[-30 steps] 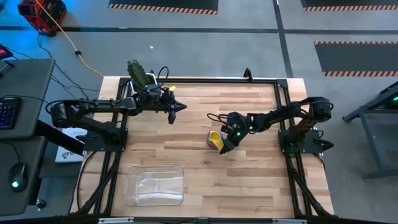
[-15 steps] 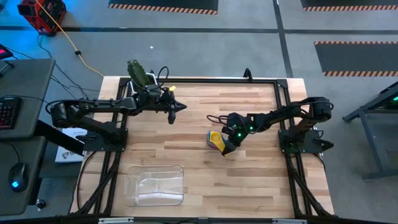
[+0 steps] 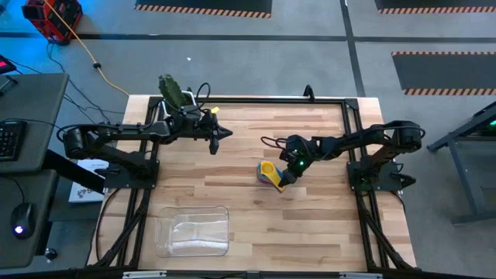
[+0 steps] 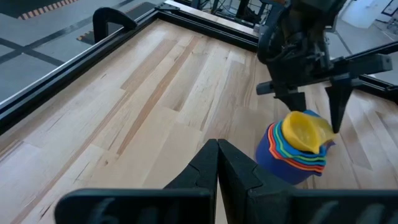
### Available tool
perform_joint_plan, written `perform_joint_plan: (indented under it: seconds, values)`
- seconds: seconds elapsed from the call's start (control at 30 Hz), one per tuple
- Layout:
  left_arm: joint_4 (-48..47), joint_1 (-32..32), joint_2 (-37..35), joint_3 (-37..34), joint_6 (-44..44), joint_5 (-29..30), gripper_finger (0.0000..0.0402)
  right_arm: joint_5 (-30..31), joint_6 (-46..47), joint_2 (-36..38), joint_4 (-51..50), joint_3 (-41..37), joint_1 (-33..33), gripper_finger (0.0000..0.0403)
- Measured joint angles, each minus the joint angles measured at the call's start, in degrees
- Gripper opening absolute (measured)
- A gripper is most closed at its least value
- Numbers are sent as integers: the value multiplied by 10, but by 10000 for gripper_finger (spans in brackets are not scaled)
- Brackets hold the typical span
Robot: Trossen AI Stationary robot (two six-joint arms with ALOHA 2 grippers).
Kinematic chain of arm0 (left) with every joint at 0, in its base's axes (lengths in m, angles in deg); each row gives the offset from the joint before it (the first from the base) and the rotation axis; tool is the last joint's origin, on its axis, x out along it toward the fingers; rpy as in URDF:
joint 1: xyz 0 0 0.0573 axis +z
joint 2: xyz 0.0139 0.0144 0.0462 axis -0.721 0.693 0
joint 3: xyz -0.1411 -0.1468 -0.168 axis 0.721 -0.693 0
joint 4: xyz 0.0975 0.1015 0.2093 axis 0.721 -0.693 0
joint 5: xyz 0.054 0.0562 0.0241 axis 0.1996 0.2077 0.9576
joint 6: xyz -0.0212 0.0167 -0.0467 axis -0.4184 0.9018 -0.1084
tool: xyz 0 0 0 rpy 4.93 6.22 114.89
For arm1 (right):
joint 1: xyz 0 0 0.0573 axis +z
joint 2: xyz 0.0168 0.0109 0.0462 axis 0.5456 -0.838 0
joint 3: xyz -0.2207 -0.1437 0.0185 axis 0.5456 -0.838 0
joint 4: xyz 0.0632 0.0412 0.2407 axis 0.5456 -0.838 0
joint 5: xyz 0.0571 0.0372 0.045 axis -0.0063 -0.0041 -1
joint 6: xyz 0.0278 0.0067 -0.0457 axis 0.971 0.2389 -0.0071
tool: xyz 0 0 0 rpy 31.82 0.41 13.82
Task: Nest measuring cups in basket
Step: Put the nested measuring cups into the transparent bin, then adjust the nested measuring cups
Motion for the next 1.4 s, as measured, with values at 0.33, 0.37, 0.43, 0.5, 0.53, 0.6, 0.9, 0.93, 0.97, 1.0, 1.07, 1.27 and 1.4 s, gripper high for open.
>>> perform_joint_plan:
  seconds: [0.33, 0.37, 0.43, 0.5, 0.53, 0.6, 0.9, 0.93, 0.97, 1.0, 1.07, 1.27, 1.4]
  values:
    - [0, 0, 0, 0, 0, 0, 0, -16, -17, 0, -7, 0, -27, 209]
    - [0, 0, 0, 0, 0, 0, 0, -23, -15, 0, -6, 0, -27, 209]
    - [0, 0, 0, 0, 0, 0, 0, -41, -15, 0, -6, 0, -27, 209]
    - [0, 0, 0, 0, 0, 0, 0, -60, -15, 0, -8, 0, -27, 209]
    - [0, 0, 0, 0, 0, 0, 0, -66, -15, 0, -8, 0, -28, 209]
    - [0, 0, 0, 0, 0, 0, 0, -68, -15, 6, -12, 0, -29, 209]
    - [0, 0, 0, 0, 0, 0, 0, -76, -34, 30, -50, 0, -43, 209]
    - [0, 0, 0, 0, 1, 0, 0, -78, -35, 30, -58, 0, -46, 209]
    - [0, 0, 0, 0, 1, 0, 0, -78, -39, 30, -62, 0, -48, 209]
    - [0, 0, 0, 0, 1, 0, 0, -77, -44, 30, -64, 0, -49, 209]
    - [0, 0, 0, 0, 1, 0, 0, -73, -47, 30, -69, 0, -52, 209]
    - [0, 0, 0, 0, 0, 0, 0, -59, -55, 29, -74, 0, -53, 209]
    - [0, 0, 0, 0, 1, 0, 0, -30, -62, 29, -85, 0, -57, 209]
